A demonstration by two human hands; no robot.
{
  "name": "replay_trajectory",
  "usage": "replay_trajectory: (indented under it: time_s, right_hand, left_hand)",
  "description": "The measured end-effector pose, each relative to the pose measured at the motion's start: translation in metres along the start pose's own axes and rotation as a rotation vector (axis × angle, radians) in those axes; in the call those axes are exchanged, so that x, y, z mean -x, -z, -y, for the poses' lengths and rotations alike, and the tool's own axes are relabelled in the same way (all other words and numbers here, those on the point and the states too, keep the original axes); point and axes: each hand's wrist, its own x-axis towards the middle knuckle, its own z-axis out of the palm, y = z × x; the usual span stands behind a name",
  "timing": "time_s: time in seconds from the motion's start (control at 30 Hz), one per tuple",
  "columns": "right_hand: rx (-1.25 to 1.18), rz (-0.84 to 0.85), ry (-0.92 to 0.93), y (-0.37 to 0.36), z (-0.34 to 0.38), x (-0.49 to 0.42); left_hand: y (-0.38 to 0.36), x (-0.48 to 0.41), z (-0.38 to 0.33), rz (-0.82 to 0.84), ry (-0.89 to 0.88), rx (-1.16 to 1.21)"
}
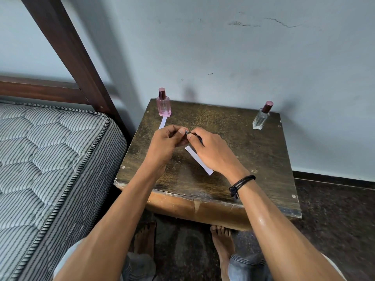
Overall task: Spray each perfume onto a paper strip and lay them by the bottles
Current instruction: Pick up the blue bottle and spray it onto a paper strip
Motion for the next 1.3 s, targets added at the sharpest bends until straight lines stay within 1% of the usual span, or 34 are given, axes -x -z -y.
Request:
replay_trajectory:
  time_s: [0.07, 0.13, 0.17, 0.2, 0.27, 0.33, 0.43, 0.53, 0.57, 0.63, 0.7, 0.8, 0.93, 1.03, 1.1, 1.17, 1.23, 1.3]
  right_hand:
    - [0.024, -0.002, 0.005, 0.003, 0.000, 0.000]
    - [0.009, -0.002, -0.005, 0.010, -0.004, 0.003]
    - [-0.019, -0.010, -0.016, 0.013, -0.008, 0.005]
    - [-0.050, -0.024, -0.031, 0.016, -0.013, 0.007]
    - [-0.101, -0.057, -0.061, 0.020, -0.020, 0.012]
    - [-0.127, -0.058, -0.074, 0.017, -0.018, 0.010]
    - [-0.162, -0.071, -0.110, 0.016, -0.017, 0.006]
    - [-0.241, -0.099, -0.156, 0.018, -0.021, 0.005]
    - [-0.305, -0.108, -0.181, 0.019, -0.021, 0.005]
    - [-0.514, -0.122, -0.248, 0.021, -0.022, 0.003]
    - [-0.754, -0.114, -0.310, 0.024, -0.020, 0.001]
    - [-1.007, -0.067, -0.354, 0.027, -0.017, 0.000]
    - [-1.280, -0.001, -0.395, 0.030, -0.015, 0.001]
    - [-1.444, 0.009, -0.402, 0.031, -0.016, 0.002]
    - [-1.469, 0.001, -0.379, 0.032, -0.017, 0.002]
    - [-1.448, -0.024, -0.360, 0.033, -0.018, 0.001]
    - [-1.387, -0.069, -0.359, 0.035, -0.019, 0.000]
    - [-1.254, -0.110, -0.365, 0.036, -0.020, -0.002]
  left_hand:
    - [0.004, -0.002, -0.002, -0.038, 0.022, 0.051]
    - [0.023, -0.010, -0.007, -0.182, 0.078, 0.196]
    - [0.033, -0.013, -0.009, -0.245, 0.087, 0.233]
    - [0.040, -0.015, -0.010, -0.270, 0.078, 0.212]
    - [0.037, -0.013, -0.008, -0.221, 0.040, 0.047]
    - [0.026, -0.010, -0.001, -0.167, 0.015, -0.183]
    - [0.019, -0.008, 0.002, -0.145, -0.047, -0.555]
    - [0.024, -0.005, -0.001, -0.114, -0.105, -0.807]
    - [0.026, -0.004, 0.000, -0.099, -0.129, -0.870]
    - [0.027, -0.004, 0.002, -0.067, -0.161, -0.957]
    - [0.027, -0.003, 0.004, -0.033, -0.162, -1.006]
    - [0.025, -0.003, 0.006, 0.008, -0.161, -1.058]
    - [0.027, -0.004, 0.006, 0.011, -0.131, -1.039]
    - [0.029, -0.006, 0.004, -0.011, -0.122, -0.977]
    - [0.027, -0.006, 0.002, -0.056, -0.187, -0.918]
    - [0.021, -0.004, 0.003, -0.084, -0.316, -0.931]
    - [0.012, 0.001, 0.008, -0.091, -0.426, -1.020]
    - [0.002, 0.006, 0.014, -0.100, -0.436, -1.139]
